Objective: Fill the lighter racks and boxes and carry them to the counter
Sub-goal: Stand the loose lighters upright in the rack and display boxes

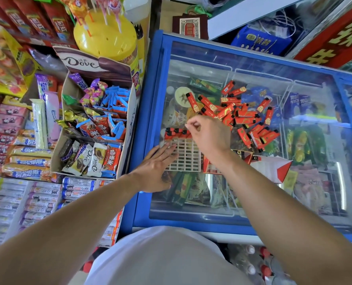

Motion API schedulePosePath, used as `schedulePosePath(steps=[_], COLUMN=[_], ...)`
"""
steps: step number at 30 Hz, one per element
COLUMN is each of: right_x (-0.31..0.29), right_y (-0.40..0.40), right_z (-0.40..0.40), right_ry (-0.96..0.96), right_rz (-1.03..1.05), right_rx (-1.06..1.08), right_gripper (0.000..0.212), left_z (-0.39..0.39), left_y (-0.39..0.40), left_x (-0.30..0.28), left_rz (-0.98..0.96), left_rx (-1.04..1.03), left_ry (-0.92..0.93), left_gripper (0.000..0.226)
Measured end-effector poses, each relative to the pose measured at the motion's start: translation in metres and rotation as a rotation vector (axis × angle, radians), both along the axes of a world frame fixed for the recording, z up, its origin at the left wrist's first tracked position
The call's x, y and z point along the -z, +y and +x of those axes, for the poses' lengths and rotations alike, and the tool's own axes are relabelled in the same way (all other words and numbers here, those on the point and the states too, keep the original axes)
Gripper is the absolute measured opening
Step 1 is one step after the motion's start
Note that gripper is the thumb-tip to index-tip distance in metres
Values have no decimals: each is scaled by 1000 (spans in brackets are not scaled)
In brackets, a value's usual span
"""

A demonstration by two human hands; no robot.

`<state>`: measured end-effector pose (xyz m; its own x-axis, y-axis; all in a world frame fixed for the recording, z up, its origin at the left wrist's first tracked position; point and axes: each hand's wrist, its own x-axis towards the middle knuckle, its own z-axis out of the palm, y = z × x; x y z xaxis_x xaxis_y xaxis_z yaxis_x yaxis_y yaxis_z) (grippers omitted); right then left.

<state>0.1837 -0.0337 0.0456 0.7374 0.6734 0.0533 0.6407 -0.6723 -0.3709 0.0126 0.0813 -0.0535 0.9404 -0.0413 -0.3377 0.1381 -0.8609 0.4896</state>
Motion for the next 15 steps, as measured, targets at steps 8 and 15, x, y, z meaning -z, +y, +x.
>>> schedulePosePath(steps=[8,15], right_x=[2,-6], right_y=[27,33], right_z=[14,27], right_ry=[289,351], right_rz=[-21,12], right_rx=[-162,-202], right_gripper=[35,27], left_z=[4,5], left_y=[-1,-2], left_x=[-9,-11], left_rz=[33,45], left_rx=[16,8], left_ry=[70,93], left_gripper=[109,113])
